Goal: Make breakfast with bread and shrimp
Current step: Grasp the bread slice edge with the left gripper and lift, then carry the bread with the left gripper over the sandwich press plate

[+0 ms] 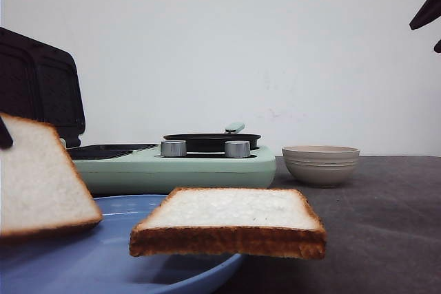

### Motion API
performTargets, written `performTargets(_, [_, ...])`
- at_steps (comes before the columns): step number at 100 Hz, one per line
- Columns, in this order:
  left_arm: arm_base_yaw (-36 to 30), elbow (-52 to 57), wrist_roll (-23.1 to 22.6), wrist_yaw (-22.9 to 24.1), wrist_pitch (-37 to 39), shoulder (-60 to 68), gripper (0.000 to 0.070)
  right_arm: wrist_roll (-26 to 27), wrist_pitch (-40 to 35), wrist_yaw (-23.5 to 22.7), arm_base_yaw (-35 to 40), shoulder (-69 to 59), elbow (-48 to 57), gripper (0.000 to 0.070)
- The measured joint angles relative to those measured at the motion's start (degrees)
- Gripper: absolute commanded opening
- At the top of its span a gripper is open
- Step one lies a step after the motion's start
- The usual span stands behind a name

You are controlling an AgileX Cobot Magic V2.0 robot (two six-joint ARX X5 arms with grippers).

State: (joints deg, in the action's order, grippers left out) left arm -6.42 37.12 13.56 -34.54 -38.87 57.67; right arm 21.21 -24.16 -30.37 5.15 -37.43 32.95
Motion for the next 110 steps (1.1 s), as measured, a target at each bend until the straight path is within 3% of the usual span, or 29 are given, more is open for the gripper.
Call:
performTargets(15, [0.0, 0.0, 0.7, 3.1, 1.6, -3.7, 0.0003, 0.0, 0.0, 0.0, 0.0, 0.0, 0.0, 0.0234])
performTargets(58, [-0.2, 0.0, 1.4, 5.6, 9.1, -11.2, 0.0004, 0.0, -0.1, 0.0, 0.0, 0.0, 0.0, 0.0234])
performTargets(85, [-3.1, 1.2, 0.8, 14.7, 14.7, -11.1, 0.0004, 0.0, -0.5, 0.0, 0.0, 0.0, 0.0, 0.0234])
performTargets(110, [-5.6, 7.7, -4.8, 24.3, 17.3, -7.2, 0.0004, -0.1, -0.5, 0.0, 0.0, 0.0, 0.0, 0.0234])
